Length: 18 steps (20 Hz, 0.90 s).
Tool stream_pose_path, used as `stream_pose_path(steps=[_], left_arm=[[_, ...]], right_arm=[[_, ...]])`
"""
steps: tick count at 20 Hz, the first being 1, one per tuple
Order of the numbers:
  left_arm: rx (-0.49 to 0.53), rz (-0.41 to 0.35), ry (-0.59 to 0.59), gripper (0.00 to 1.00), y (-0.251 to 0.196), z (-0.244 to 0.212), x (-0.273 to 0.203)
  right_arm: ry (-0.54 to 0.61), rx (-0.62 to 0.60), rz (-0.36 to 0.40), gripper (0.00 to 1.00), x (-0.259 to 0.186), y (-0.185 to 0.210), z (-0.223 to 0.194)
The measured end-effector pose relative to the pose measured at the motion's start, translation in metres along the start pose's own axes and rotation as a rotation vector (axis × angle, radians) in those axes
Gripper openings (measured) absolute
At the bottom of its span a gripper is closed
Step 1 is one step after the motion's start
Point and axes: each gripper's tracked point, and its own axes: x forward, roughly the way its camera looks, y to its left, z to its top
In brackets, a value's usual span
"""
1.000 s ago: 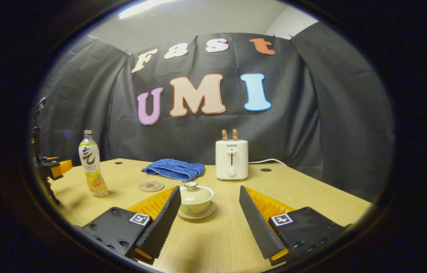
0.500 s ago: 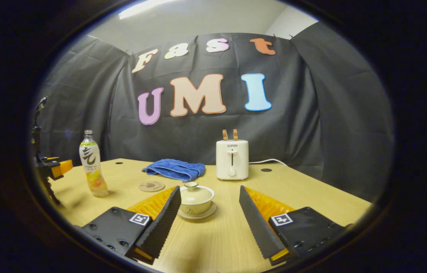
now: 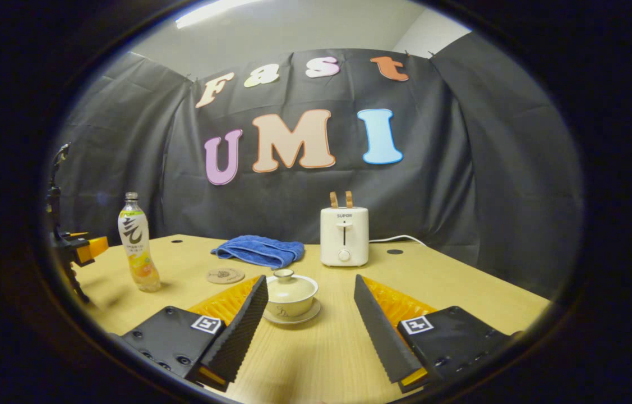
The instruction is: Open the teacup lid with one hand, grasp the water bottle and pour water into the teacup with the other hand; after pouring, place the water bottle on the coaster and then close the teacup lid.
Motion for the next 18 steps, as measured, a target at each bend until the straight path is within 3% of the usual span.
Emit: stream_pose_path(steps=[4, 10, 18], left_arm=[[0.0, 0.0, 0.0, 0.94, 0.0, 0.0, 0.0], [0.0, 0.0, -0.001, 0.94, 0.0, 0.0, -0.001], [-0.001, -0.002, 0.0, 0.94, -0.001, 0.0, -0.001]], right_arm=[[0.003, 0.001, 0.01, 1.0, 0.0, 0.002, 0.0], [0.014, 0.002, 0.099, 1.0, 0.011, 0.021, -0.003], [0.095, -0.005, 0.16, 0.99, 0.058, 0.04, -0.016]])
